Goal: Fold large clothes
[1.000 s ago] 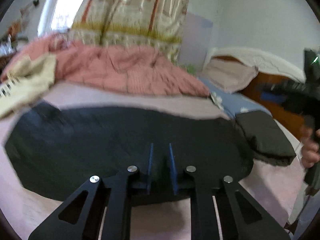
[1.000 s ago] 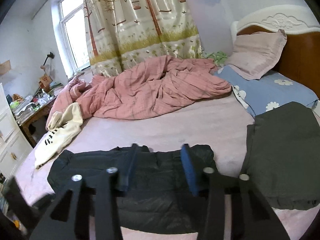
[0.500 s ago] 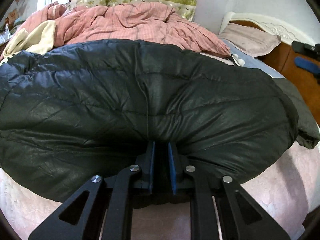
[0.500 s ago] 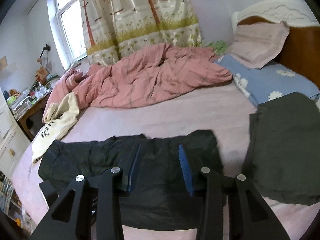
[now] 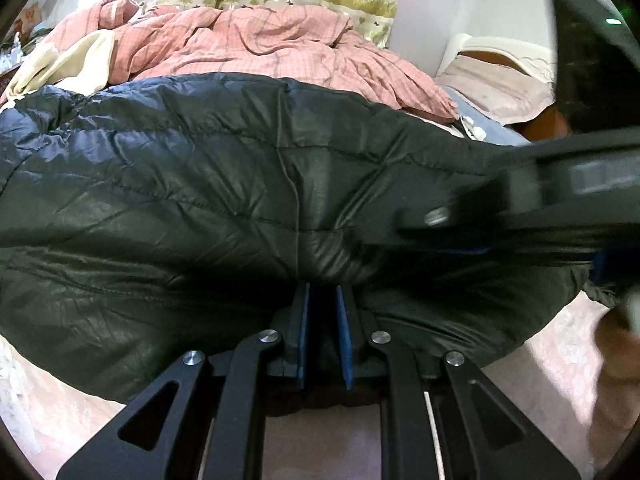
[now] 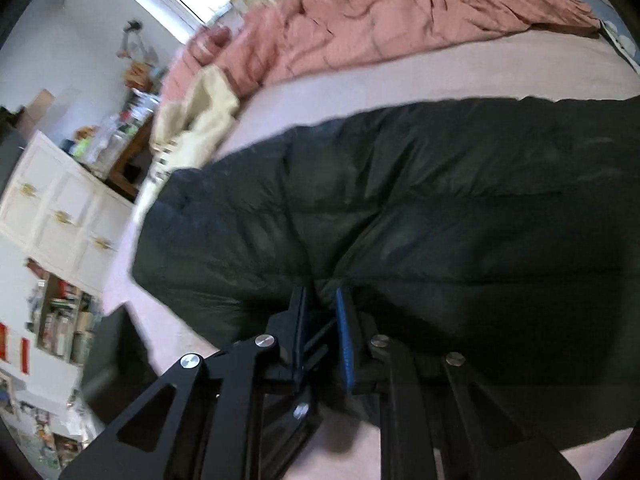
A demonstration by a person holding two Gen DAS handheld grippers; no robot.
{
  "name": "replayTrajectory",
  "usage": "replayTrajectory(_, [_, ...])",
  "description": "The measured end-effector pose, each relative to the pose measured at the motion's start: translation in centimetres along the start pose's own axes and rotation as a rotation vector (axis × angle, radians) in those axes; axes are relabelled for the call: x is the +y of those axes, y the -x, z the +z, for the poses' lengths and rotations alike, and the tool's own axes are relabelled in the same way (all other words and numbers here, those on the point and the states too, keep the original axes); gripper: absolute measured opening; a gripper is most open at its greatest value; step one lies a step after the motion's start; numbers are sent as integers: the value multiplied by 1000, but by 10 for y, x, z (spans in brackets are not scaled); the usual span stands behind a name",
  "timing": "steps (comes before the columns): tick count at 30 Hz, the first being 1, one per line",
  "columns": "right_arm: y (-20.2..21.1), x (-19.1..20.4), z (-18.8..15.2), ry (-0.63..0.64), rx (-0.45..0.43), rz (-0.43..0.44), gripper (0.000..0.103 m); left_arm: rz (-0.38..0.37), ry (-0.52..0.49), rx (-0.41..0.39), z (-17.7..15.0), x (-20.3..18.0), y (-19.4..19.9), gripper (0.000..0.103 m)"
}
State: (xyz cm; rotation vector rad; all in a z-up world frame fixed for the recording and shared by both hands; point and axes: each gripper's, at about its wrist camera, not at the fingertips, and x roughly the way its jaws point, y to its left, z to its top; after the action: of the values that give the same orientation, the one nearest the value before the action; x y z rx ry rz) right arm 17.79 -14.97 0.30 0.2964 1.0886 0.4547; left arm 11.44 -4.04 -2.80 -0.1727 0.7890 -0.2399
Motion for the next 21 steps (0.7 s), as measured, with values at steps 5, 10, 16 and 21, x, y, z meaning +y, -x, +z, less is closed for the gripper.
replayTrajectory(5, [-25, -2, 9, -9, 25, -75, 14, -58, 62, 31, 0, 13, -4, 14])
replayTrajectory(10, [-39, 2, 27, 35, 10, -188, 6, -58, 80, 42, -2, 16, -7, 14])
replayTrajectory(16, [-64, -12, 62, -38, 32, -205, 0, -104, 133, 51, -3, 25, -7, 14])
replayTrajectory(21, [-86, -15, 83, -61, 61, -232, 0, -98, 125, 53, -4, 23, -8, 14])
